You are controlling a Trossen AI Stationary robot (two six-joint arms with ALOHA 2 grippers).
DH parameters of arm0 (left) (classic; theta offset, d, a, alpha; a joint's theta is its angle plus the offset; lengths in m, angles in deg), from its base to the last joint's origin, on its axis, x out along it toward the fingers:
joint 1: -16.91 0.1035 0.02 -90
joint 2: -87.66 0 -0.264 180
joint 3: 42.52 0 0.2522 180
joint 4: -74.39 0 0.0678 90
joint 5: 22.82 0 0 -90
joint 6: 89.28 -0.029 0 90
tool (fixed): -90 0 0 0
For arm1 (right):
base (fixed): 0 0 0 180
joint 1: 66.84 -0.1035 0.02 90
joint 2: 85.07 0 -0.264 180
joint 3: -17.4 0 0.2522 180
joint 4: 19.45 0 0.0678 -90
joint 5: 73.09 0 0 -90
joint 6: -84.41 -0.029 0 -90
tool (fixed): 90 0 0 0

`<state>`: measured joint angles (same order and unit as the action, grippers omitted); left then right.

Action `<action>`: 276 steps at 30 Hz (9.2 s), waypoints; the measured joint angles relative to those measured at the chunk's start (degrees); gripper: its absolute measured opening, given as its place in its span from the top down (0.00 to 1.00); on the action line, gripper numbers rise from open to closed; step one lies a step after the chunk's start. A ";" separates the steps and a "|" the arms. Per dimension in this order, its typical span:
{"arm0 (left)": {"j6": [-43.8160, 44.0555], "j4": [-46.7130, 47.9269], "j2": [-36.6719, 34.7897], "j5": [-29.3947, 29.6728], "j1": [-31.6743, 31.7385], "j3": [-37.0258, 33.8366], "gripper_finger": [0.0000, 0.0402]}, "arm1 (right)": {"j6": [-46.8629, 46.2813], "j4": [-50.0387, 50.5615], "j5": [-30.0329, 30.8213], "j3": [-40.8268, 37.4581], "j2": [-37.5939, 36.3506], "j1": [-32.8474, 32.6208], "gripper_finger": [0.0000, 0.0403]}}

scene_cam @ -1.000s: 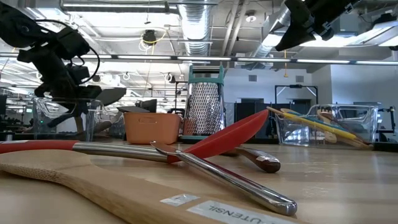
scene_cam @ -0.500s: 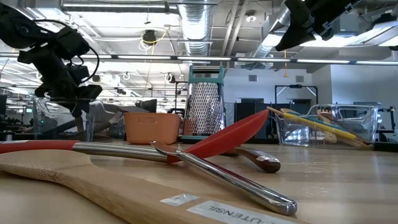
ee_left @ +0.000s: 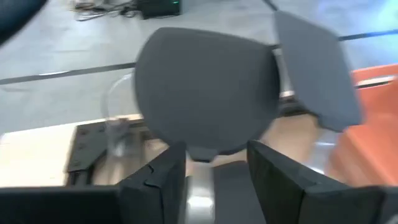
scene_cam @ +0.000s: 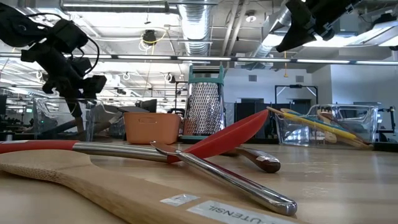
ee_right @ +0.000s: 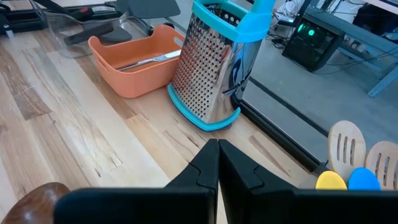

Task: Pick & Place Kitchen Items
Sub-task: Put the silver knife into the orange bin

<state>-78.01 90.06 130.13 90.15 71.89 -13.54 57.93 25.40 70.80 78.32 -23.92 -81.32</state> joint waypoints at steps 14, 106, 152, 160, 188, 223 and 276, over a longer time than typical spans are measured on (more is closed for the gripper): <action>5.93 -8.60 -11.39 -22.80 -6.15 0.00 0.98 | 0.02 -0.02 0.11 0.00 0.00 0.00 1.00; -22.87 7.26 46.06 -12.78 -75.79 59.76 1.00 | 0.06 -5.26 -0.04 0.02 0.02 -0.17 1.00; -30.15 24.07 68.79 -27.57 -76.83 69.53 1.00 | 0.03 -5.08 -3.40 -2.47 0.02 -0.48 1.00; -30.93 24.46 75.98 -29.23 -76.83 69.64 1.00 | 0.09 -5.42 -3.28 -2.47 0.02 -0.44 1.00; -24.74 25.31 75.92 -30.29 -76.72 67.54 0.99 | 0.11 -5.40 -3.28 -2.47 0.02 -0.44 1.00; -20.63 23.30 78.98 -31.12 -75.41 65.84 0.75 | 1.57 -5.81 -3.28 -2.47 0.00 -0.42 1.00; -20.77 20.98 60.36 -26.29 -74.81 64.54 0.98 | 1.57 -5.84 -3.30 -2.46 0.01 -0.42 1.00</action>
<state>-98.78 111.04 190.49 63.86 -2.92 51.00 59.50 19.57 67.50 75.86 -23.91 -81.73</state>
